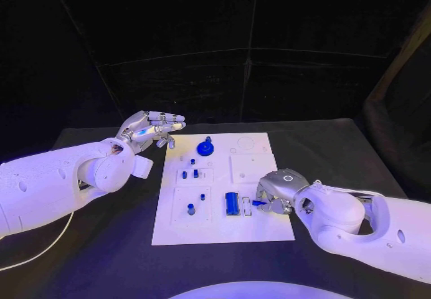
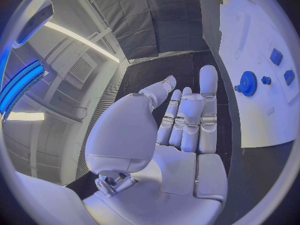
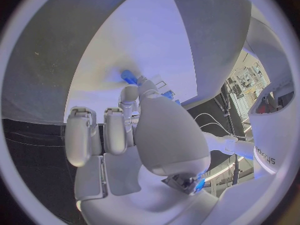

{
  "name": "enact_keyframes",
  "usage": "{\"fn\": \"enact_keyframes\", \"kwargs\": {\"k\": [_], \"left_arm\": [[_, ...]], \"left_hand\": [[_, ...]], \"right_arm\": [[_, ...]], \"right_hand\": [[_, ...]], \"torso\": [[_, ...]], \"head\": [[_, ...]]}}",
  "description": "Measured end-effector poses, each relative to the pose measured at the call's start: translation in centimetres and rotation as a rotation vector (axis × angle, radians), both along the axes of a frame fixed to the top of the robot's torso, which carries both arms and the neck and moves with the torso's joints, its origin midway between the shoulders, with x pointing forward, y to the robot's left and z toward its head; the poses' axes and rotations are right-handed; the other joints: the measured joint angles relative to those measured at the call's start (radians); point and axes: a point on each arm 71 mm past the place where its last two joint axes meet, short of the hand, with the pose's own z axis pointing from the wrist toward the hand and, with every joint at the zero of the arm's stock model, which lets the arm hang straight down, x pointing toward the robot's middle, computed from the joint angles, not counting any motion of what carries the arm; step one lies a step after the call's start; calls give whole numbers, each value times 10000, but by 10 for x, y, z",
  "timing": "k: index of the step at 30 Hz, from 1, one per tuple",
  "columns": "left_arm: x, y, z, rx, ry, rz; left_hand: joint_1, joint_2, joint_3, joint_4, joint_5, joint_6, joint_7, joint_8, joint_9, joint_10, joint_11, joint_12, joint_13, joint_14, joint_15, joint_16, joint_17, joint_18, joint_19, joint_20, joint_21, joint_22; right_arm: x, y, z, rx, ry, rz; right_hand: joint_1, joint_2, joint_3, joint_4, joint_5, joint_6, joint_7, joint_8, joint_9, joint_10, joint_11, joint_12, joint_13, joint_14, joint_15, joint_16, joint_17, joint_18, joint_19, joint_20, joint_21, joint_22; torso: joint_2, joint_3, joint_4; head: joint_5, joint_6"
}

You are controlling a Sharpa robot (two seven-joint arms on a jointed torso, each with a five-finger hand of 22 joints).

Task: Assemble the parts on the task board

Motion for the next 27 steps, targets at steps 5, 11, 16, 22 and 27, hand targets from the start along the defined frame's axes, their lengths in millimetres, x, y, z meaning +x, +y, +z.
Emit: {"fn": "enact_keyframes", "kwargs": {"k": [5, 11, 16, 22, 27], "left_arm": [[0, 0, 0, 0, 12, -9], [0, 0, 0, -3, 21, -25], [-1, -1, 0, -8, 27, -42], [-1, -1, 0, -10, 32, -45], [-1, -1, 0, -15, 38, -58]], "left_hand": [[0, 0, 0, 0, 0, 0, 0, 0, 0, 0, 0, 0, 0, 0, 0, 0, -33, 1, 0, 0, 0, 0], [0, 0, 0, 0, 0, 0, 0, 0, 0, 0, 0, 0, 0, 0, 0, 0, -33, 0, 0, 0, 0, 1], [0, 0, 0, 0, 0, 0, 0, 0, 0, 1, 0, 0, 0, 0, 0, 0, -33, 0, 0, 0, 0, 1], [0, 0, 0, 0, 0, 0, 0, 0, 0, 1, 0, 0, 1, 0, 0, 0, -33, 0, 0, 0, 0, 2], [0, 0, 0, 0, 0, 0, 0, 0, 0, 1, 0, 0, 1, 0, 0, 0, -32, 0, 0, 0, 0, 2]], "right_arm": [[-2, -1, 5, 402, -220, -148], [-5, -5, 9, 1158, -125, -542], [-6, -12, 9, 1981, 380, -1245], [-3, -16, 2, 2747, 1479, -2158], [-2, -13, -5, 3261, 2417, -2744]], "right_hand": [[-365, -169, 134, 359, 117, 77, -40, 33, 5, 70, 1, 0, 52, 0, 0, 5, -1, 0, 0, 0, 39, 0], [-745, -335, 281, 647, 341, 205, -58, -9, 93, 158, -16, 39, 90, -1, 0, 46, -2, 0, 0, 0, 68, -1], [-942, -374, 322, 687, 555, 262, -61, -8, 86, 158, -16, 76, 133, -1, 1, 85, -2, 0, 0, 0, 108, -1], [-1024, -455, 445, 678, 780, 265, -62, -7, 78, 157, -16, 76, 155, -1, 1, 85, -3, -1, 0, 1, 108, -2], [-1097, -529, 494, 650, 1093, 266, -61, -51, 80, 157, -16, 76, 171, -1, 1, 85, -3, -1, -1, 1, 108, -2]], "torso": [[0, -3, 1], [0, -6, 3], [0, -11, 4], [0, -15, 8], [1, -17, 8]], "head": [[6, 7], [9, 2], [4, -4], [3, -20], [0, -26]]}}
